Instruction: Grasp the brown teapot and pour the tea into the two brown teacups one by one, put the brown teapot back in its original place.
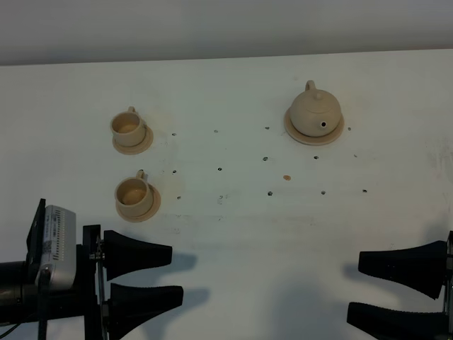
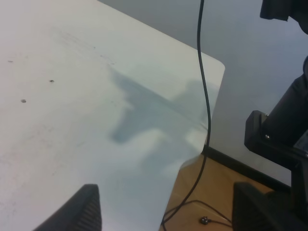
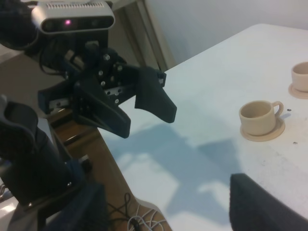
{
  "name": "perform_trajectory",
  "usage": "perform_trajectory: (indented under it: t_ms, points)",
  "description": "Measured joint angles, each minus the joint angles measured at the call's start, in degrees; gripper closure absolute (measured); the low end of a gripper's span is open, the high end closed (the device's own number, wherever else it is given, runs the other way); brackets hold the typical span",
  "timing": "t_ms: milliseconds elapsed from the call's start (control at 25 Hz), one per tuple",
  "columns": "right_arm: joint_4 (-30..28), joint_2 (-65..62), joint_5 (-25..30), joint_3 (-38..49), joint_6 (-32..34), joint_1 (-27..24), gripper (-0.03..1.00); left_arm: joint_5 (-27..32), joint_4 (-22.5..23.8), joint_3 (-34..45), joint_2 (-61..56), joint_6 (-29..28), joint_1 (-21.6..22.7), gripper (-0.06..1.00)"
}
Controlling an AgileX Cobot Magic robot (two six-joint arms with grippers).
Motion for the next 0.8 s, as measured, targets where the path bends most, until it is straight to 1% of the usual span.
perform_trajectory:
  t_ms: [160, 240, 480, 800]
  points:
    - [0.00, 0.00, 0.00, 0.00, 0.18, 0.00, 0.42, 0.00, -1.17, 0.00, 0.00, 0.00, 0.00, 0.39]
    - [0.00, 0.00, 0.00, 0.00, 0.17, 0.00, 0.42, 0.11, -2.02, 0.00, 0.00, 0.11, 0.00, 0.36]
    - [0.00, 0.00, 0.00, 0.00, 0.63, 0.00, 0.42, 0.35, -2.19, 0.00, 0.00, 0.11, 0.00, 0.26]
    - [0.00, 0.00, 0.00, 0.00, 1.49, 0.00, 0.42, 0.54, -2.19, 0.00, 0.00, 0.11, 0.00, 0.24]
